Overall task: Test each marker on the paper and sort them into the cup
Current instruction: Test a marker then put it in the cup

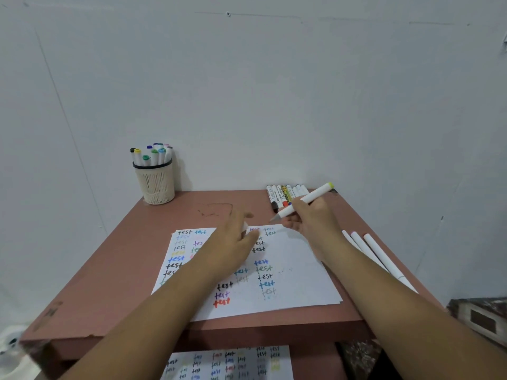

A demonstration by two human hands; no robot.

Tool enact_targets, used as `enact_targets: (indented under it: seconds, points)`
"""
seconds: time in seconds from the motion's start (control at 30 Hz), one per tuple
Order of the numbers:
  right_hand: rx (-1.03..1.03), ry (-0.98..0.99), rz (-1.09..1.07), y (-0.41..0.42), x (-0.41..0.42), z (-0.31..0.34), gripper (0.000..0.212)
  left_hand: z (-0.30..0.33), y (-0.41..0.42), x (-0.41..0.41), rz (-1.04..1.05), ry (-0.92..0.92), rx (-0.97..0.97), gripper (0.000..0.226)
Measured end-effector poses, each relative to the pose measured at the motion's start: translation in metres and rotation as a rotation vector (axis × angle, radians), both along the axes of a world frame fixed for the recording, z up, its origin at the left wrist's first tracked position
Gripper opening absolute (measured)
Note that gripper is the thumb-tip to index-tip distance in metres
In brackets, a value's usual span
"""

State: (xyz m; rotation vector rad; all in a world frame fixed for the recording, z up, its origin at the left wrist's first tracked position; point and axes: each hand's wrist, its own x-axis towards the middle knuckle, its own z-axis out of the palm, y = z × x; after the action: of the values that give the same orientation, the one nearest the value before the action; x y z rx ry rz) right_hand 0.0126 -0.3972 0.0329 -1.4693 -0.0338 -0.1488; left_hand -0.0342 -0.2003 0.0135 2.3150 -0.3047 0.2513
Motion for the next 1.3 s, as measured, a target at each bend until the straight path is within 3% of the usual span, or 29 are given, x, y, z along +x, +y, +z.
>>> enact_targets:
  seconds: [0.03,0.13,0.27,0.47,0.6,1.3]
  points:
    - [-0.041,-0.014,0.004,-0.001,0.003,-0.005,0.006,-0.004,0.0,0.001,0.005,0.01,-0.001,0.026]
    - [-0.155,-0.036,0.03,-0.001,0.007,-0.018,0.023,-0.009,0.0,0.005,0.047,0.015,0.014,0.031]
    - [-0.15,-0.021,0.075,0.001,0.01,-0.025,0.013,-0.014,0.0,0.013,0.084,-0.005,0.023,0.027]
    - [-0.229,-0.051,0.073,0.0,0.013,-0.029,0.016,-0.016,-0.002,0.016,0.121,-0.029,0.035,0.011]
    - [-0.319,-0.059,0.084,0.0,0.013,-0.03,0.016,-0.017,-0.001,0.015,0.106,-0.04,0.043,0.011]
    - [-0.375,-0.066,0.001,-0.001,0.014,-0.031,0.025,-0.016,0.001,0.017,0.099,-0.026,0.002,0.024]
